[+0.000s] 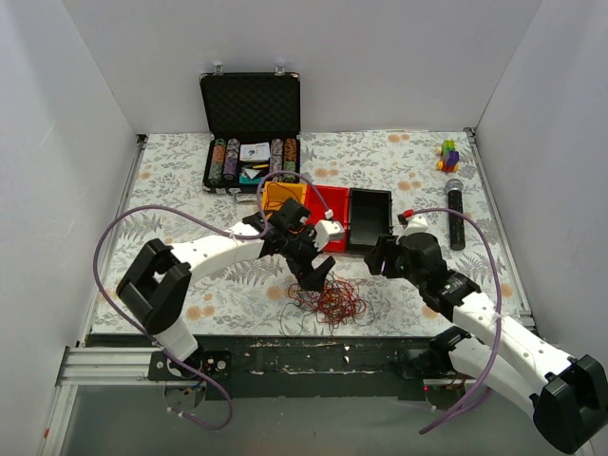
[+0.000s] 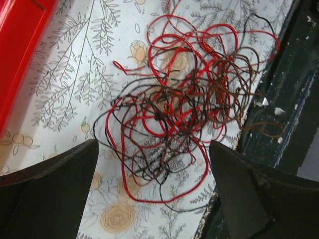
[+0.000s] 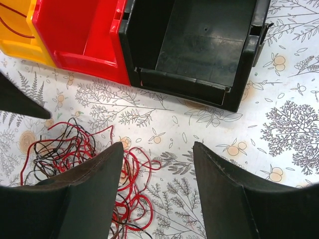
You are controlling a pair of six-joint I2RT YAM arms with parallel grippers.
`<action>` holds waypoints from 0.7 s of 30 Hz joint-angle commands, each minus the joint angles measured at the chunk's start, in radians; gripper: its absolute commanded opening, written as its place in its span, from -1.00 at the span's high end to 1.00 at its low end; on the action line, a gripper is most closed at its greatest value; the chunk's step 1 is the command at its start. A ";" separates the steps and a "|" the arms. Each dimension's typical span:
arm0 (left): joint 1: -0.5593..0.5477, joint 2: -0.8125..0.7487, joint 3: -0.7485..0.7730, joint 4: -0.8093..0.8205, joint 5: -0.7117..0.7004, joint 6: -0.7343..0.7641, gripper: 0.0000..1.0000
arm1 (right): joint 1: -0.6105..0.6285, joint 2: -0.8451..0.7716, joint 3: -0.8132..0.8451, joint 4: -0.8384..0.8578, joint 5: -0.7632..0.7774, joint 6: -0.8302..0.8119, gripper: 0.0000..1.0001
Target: Untangle the cables
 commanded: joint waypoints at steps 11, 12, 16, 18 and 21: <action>-0.048 0.076 0.088 0.100 -0.012 -0.062 -0.12 | -0.004 -0.067 -0.005 -0.021 -0.035 0.028 -0.34; -0.048 0.071 0.085 0.101 -0.015 -0.062 -0.02 | -0.004 -0.070 -0.006 -0.021 -0.035 0.030 -0.34; -0.048 0.065 0.062 0.109 -0.038 -0.065 0.30 | -0.004 -0.079 -0.006 -0.026 -0.037 0.028 -0.34; -0.048 0.054 0.051 0.126 -0.052 -0.073 0.52 | -0.004 -0.084 -0.006 -0.029 -0.032 0.032 -0.34; -0.048 0.042 0.057 0.118 -0.052 -0.078 0.93 | -0.004 -0.087 -0.006 -0.032 -0.038 0.032 -0.34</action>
